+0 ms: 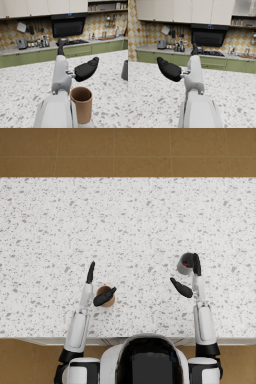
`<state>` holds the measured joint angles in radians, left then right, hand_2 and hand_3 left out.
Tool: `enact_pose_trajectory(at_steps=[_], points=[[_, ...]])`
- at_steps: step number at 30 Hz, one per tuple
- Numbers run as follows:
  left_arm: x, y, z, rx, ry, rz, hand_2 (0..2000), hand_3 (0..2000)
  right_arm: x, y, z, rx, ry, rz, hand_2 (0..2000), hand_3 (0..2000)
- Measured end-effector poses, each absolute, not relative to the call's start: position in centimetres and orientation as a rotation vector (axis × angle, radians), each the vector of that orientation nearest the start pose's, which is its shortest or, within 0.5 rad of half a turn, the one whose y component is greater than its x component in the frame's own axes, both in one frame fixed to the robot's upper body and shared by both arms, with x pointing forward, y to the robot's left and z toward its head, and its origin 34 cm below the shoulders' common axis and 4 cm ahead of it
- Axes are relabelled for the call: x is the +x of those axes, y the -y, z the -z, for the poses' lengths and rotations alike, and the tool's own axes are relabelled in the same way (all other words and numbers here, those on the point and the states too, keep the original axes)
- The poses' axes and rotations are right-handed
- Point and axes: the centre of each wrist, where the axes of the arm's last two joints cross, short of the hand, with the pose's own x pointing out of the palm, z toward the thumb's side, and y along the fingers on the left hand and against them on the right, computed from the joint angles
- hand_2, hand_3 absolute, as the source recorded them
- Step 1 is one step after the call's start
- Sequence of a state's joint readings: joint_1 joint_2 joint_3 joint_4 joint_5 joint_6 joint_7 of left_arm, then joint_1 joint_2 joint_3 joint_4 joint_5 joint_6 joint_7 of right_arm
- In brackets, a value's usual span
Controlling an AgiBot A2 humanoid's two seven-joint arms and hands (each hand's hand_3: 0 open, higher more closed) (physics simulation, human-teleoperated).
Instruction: Pick up two cups and pour the berry on the right into the cup on the left
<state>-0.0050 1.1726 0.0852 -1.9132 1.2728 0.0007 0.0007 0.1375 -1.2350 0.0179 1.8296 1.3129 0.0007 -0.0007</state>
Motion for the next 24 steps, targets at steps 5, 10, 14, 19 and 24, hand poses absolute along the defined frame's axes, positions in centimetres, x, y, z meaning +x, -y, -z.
enact_pose_trajectory(at_steps=[5, 10, 14, 19, 24], points=[[18.8, -22.9, -17.4, 0.308, 0.077, 1.747, 0, 0, 23.1, 25.4, -21.1, -0.448, 0.184, -1.533, 0, 0], [17.5, -22.9, -16.3, 0.274, 0.024, 1.761, 0, 0, 23.5, 26.5, -20.5, -0.432, 0.154, -1.488, 0, 0], [17.1, -22.7, -15.0, 0.229, -0.016, 1.774, 0, 0, 24.3, 26.7, -19.4, -0.389, 0.124, -1.485, 0, 0], [17.3, -22.9, -13.5, 0.177, -0.056, 1.762, 0, 0, 25.6, 27.0, -17.7, -0.32, 0.08, -1.48, 0, 0], [17.2, -22.6, -11.2, 0.097, -0.117, 1.776, 0, 0, 27.3, 27.5, -14.9, -0.213, 0.007, -1.469, 0, 0]])
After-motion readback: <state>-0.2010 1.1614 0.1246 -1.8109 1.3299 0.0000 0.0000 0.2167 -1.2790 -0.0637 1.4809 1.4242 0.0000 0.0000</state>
